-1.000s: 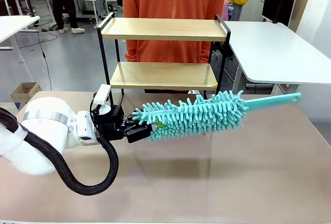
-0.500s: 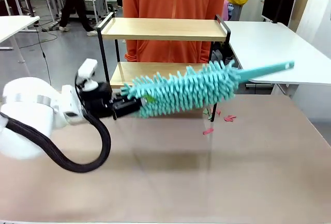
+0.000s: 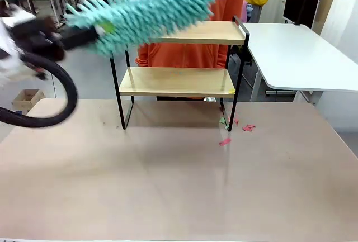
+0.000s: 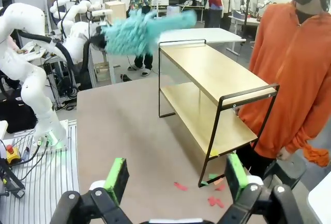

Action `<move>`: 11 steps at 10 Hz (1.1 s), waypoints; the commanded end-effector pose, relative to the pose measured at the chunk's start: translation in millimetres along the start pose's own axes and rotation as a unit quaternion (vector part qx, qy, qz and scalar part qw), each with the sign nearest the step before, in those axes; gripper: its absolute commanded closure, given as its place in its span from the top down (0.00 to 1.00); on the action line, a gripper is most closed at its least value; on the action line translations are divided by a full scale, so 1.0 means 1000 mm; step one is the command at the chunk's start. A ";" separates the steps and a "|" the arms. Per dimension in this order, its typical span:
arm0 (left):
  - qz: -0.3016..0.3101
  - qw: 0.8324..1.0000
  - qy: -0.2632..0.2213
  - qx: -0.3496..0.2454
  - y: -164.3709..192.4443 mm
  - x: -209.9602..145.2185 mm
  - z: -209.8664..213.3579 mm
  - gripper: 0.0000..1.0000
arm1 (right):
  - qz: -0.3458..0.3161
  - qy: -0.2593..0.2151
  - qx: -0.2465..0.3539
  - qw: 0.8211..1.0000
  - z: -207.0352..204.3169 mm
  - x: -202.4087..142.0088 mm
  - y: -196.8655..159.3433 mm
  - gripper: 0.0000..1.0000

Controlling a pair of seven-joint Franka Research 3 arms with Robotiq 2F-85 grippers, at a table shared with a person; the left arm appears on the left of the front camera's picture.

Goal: Clean the shelf.
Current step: Hand the Duster back to the human.

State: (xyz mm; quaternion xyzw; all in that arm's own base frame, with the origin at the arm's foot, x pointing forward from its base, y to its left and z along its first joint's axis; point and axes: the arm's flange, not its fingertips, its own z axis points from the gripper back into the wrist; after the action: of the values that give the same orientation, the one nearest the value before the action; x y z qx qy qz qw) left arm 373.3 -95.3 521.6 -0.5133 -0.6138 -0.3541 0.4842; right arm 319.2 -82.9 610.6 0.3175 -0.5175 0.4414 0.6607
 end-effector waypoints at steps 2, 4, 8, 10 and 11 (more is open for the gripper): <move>-0.030 0.990 -0.025 0.135 -0.026 0.055 0.072 0.18 | 0.010 -0.014 0.000 1.000 -0.001 0.001 -0.002 1.00; -0.046 0.970 -0.044 0.235 -0.040 0.080 0.112 0.18 | 0.010 -0.014 0.000 1.000 -0.001 0.001 -0.002 1.00; -0.075 0.917 0.006 0.391 -0.050 0.072 0.149 0.18 | 0.010 -0.014 0.000 1.000 -0.001 0.001 -0.002 1.00; -0.081 0.899 0.020 0.430 -0.047 0.054 0.164 0.18 | 0.010 -0.014 0.000 1.000 -0.001 0.001 -0.002 1.00; -0.084 0.887 0.033 0.452 -0.045 0.040 0.170 0.18 | 0.010 -0.014 0.000 1.000 -0.001 0.001 -0.002 1.00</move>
State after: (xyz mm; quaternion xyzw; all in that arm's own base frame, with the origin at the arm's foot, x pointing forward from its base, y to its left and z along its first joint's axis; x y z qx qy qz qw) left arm 338.4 86.3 573.3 -0.1892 -0.7198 -0.1026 0.6599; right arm 319.5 -83.3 610.3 0.3175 -0.5168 0.4407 0.6617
